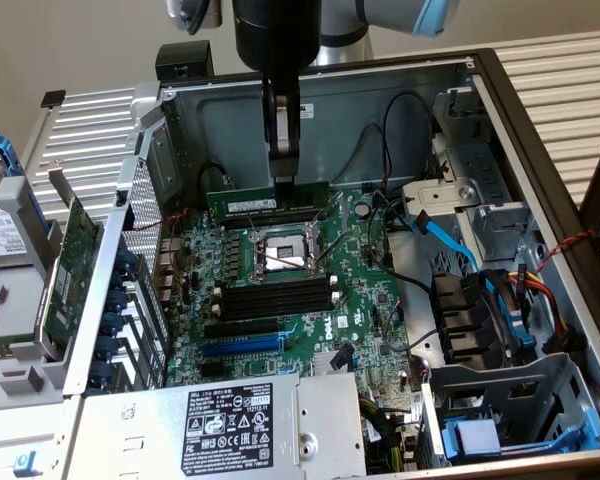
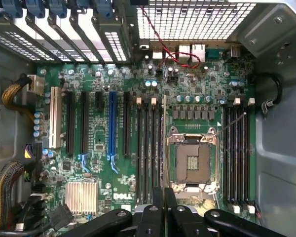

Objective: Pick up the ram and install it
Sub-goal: 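Insert the ram into the slot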

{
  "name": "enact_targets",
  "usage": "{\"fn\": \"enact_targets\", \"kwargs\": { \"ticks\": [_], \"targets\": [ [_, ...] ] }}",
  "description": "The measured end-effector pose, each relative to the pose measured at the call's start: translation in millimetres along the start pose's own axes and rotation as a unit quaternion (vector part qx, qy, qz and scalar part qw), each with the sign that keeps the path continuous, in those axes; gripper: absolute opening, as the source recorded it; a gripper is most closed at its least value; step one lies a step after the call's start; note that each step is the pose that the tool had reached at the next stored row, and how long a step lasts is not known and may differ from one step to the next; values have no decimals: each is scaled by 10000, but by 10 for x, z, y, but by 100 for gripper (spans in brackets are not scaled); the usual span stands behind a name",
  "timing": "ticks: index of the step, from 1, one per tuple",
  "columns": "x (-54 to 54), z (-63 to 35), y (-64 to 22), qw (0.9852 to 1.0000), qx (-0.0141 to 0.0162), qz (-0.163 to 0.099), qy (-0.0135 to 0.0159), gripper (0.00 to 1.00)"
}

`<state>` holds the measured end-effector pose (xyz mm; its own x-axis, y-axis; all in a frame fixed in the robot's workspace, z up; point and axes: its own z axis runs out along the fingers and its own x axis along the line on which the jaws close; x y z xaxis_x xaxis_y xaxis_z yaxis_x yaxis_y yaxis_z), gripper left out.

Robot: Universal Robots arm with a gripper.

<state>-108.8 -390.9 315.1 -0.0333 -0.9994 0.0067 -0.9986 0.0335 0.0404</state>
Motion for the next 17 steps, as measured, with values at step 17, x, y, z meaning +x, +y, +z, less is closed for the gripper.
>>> {"fn": "enact_targets", "kwargs": {
  "ticks": [17],
  "targets": [
    [46, 184, -9, 10000, 0, 1, 11, 13]
  ]
}}
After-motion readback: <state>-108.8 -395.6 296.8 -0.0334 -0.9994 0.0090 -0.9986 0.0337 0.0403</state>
